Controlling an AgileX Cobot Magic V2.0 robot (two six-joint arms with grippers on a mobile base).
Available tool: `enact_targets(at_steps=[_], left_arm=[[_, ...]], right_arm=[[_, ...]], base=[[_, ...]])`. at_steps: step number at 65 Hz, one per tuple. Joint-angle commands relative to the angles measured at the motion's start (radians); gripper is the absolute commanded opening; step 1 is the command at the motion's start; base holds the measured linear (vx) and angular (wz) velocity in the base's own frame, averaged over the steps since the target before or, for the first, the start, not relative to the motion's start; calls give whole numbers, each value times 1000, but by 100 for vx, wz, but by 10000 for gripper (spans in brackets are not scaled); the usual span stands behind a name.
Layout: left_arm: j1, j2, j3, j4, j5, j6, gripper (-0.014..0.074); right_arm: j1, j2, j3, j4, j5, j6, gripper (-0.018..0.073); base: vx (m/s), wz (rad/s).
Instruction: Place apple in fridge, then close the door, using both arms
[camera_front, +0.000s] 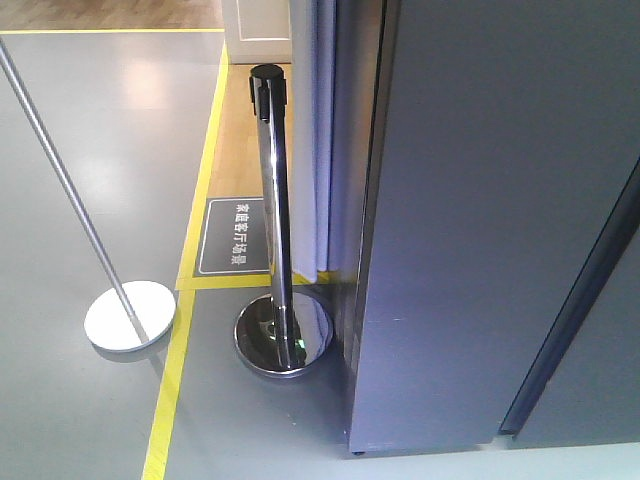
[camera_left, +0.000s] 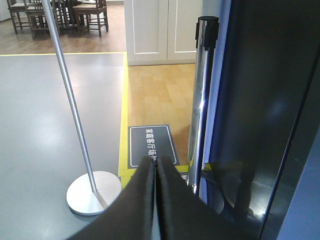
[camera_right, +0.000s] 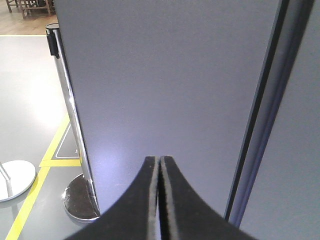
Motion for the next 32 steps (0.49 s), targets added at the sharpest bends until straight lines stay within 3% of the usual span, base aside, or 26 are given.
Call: enact_targets(at_steps=[1,32], left_arm=[[-1,-17,22,-6,-65,-11,-6],[-1,-15,20,-6,-65,-11,-6]], right_arm=[[-1,5,-29,1,-71,-2,-8],[-1,5,-29,-1,-71,-2,-8]], base=[[0,0],[0,0]])
